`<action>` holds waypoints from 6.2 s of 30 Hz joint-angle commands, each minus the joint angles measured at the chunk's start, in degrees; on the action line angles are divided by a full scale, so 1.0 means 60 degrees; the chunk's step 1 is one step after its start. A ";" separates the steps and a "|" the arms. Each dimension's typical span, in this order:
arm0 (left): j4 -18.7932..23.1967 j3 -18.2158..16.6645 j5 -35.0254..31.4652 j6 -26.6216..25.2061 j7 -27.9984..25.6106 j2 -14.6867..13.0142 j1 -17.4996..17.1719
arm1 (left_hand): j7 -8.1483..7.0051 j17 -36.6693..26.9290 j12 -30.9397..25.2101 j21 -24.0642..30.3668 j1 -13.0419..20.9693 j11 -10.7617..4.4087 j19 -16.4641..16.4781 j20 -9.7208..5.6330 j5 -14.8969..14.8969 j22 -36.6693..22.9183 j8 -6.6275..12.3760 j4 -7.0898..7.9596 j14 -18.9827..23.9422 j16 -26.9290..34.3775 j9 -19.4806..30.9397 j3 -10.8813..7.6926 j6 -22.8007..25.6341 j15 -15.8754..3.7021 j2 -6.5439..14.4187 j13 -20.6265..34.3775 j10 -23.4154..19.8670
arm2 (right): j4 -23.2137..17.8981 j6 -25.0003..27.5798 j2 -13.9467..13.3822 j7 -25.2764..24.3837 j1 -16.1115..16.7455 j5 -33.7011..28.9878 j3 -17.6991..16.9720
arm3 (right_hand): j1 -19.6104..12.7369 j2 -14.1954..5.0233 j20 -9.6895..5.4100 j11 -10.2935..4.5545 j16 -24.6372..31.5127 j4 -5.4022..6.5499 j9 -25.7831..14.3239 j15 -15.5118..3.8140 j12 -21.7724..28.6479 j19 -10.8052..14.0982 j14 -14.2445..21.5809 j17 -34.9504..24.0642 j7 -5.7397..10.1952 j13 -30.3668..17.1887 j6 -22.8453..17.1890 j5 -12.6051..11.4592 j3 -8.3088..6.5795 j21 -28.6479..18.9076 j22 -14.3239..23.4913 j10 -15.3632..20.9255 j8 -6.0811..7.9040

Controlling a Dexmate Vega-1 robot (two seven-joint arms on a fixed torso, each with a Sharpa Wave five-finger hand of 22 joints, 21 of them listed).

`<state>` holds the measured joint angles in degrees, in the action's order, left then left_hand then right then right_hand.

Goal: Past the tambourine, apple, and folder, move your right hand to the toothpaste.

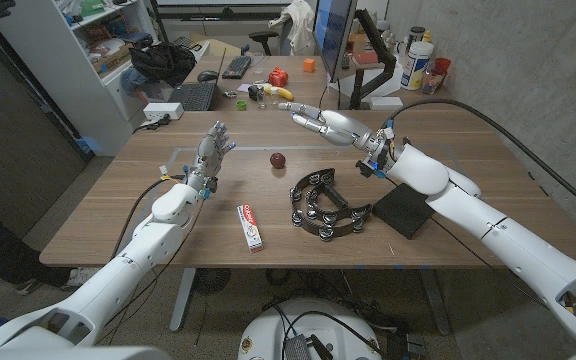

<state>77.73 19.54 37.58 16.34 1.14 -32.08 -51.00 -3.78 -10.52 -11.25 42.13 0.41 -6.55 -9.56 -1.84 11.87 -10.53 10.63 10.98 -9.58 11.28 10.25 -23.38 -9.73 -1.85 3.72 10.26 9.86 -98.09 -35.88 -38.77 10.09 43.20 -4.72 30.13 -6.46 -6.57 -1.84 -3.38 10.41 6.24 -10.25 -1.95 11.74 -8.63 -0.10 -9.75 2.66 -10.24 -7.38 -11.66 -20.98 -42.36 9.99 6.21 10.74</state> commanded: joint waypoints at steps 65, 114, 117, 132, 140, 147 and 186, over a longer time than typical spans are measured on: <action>-0.0334 -0.0147 0.0193 0.0183 0.0244 -0.0037 -0.0012 | -0.0056 -0.0039 -0.0025 -0.0070 -0.0036 0.0003 -0.1733 -0.0702 0.0051 -0.0017 0.0066 -0.0006 -0.1673 0.0029 0.0059 0.0115 -0.1304 -0.0447 0.1035 0.0032 0.1229 | -0.0133 0.0165 0.0464 0.0811 -0.0981 -0.2320 0.1454 | -0.0120 -0.0435 -0.1130 0.0217 0.0014 0.0003 -0.0129 -0.0458 -0.0092 -0.0074 -0.0258 -0.0026 -0.0223 -0.0037 0.0161 0.0088 -0.0038 0.0307 0.0037 -0.0508 -0.0001; -0.0083 -0.0117 0.0112 0.0131 0.0105 -0.0095 -0.0176 | -0.0056 -0.0039 -0.0045 -0.0109 -0.0069 0.0051 -0.1657 -0.0693 0.0054 -0.0022 0.0070 0.0001 -0.1552 0.0046 0.0060 0.0236 -0.1217 -0.0452 0.0980 0.0031 0.1113 | -0.0001 0.0100 0.0419 0.1202 -0.1076 -0.2585 0.1918 | -0.0188 -0.0587 -0.1182 0.0166 0.0009 -0.0021 -0.0131 -0.0474 -0.0079 -0.0087 -0.0320 -0.0004 -0.0101 -0.0036 0.0233 0.0055 -0.0114 0.0445 0.0039 -0.0607 0.0016; -0.0040 -0.0118 0.0099 0.0129 0.0079 -0.0108 -0.0205 | -0.0066 -0.0038 -0.0038 -0.0115 -0.0071 0.0041 -0.1662 -0.0700 0.0055 -0.0022 0.0069 0.0000 -0.1550 0.0044 0.0060 0.0247 -0.1212 -0.0462 0.0976 0.0031 0.1122 | 0.0038 0.0071 0.0425 0.1211 -0.1067 -0.2587 0.1933 | -0.0213 -0.0586 -0.1174 0.0166 0.0003 -0.0039 -0.0130 -0.0467 -0.0083 -0.0097 -0.0333 0.0000 -0.0102 -0.0035 0.0251 0.0053 -0.0131 0.0461 0.0038 -0.0629 0.0013; 0.0249 -0.0176 0.0006 -0.0023 -0.0219 -0.0253 -0.0388 | -0.0076 -0.0036 -0.0034 -0.0135 -0.0075 0.0102 -0.1660 -0.0629 0.0062 -0.0022 0.0066 -0.0002 -0.1495 0.0050 0.0060 0.0302 -0.1185 -0.0436 0.0970 0.0031 0.1094 | 0.0178 0.0062 0.0516 0.1258 -0.1138 -0.2808 0.2048 | -0.0295 -0.0595 -0.1170 0.0167 -0.0006 -0.0091 -0.0128 -0.0455 -0.0082 -0.0111 -0.0376 0.0005 -0.0091 -0.0033 0.0290 0.0055 -0.0189 0.0514 0.0039 -0.0676 0.0014; 0.0307 -0.0244 0.0018 -0.0056 -0.0275 -0.0337 -0.0473 | -0.0083 -0.0034 -0.0043 -0.0150 -0.0064 0.0260 -0.1660 -0.0384 0.0067 -0.0020 0.0067 -0.0010 -0.1427 0.0058 0.0059 0.0329 -0.1158 -0.0298 0.0974 0.0030 0.1051 | 0.0334 0.0065 0.0637 0.1252 -0.1244 -0.2976 0.2177 | -0.0331 -0.0599 -0.1161 0.0167 -0.0006 -0.0110 -0.0128 -0.0440 -0.0080 -0.0122 -0.0398 0.0004 -0.0106 -0.0033 0.0320 0.0059 -0.0216 0.0546 0.0040 -0.0700 0.0011; 0.0327 -0.0252 0.0002 -0.0064 -0.0286 -0.0368 -0.0503 | 0.0017 -0.0034 -0.0031 -0.0172 -0.0058 0.0273 -0.1678 -0.0417 0.0072 -0.0020 0.0059 -0.0012 -0.1439 0.0039 0.0059 0.0343 -0.1162 -0.0305 0.0981 0.0031 0.1073 | 0.0255 0.0144 0.0616 0.1233 -0.1228 -0.3093 0.2197 | -0.0361 -0.0604 -0.1140 0.0167 -0.0011 -0.0125 -0.0128 -0.0433 -0.0084 -0.0136 -0.0429 0.0003 -0.0104 -0.0033 0.0347 0.0060 -0.0240 0.0573 0.0041 -0.0735 0.0009; 0.0380 -0.0231 -0.0037 -0.0123 -0.0286 -0.0408 -0.0526 | 0.0012 -0.0032 -0.0027 -0.0266 -0.0057 0.0370 -0.1764 -0.0186 0.0085 -0.0023 0.0047 -0.0009 -0.1437 0.0002 0.0059 0.0422 -0.1156 -0.0260 0.0987 0.0032 0.1068 | 0.0272 0.0377 0.0724 0.1201 -0.1465 -0.3876 0.2540 | -0.0478 -0.0590 -0.1138 0.0148 -0.0003 -0.0182 -0.0117 -0.0417 -0.0109 -0.0172 -0.0540 -0.0005 -0.0099 -0.0032 0.0538 0.0089 -0.0321 0.0711 0.0047 -0.0965 -0.0002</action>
<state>81.16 17.93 37.27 15.35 -1.14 -34.97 -54.71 -3.78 -10.52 -11.25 40.66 0.41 -4.60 -9.55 -1.84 12.08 -10.52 10.63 10.98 -9.58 11.28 10.39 -21.15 -9.73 -1.85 3.72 10.26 9.96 -96.75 -34.11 -34.70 17.12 34.94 -26.92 44.70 -8.49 -7.55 -1.63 -2.03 10.41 4.98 -10.79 -2.06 11.31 -9.27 -2.90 -9.61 2.24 -10.24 -4.49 -11.22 -22.40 -38.13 9.99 0.79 10.74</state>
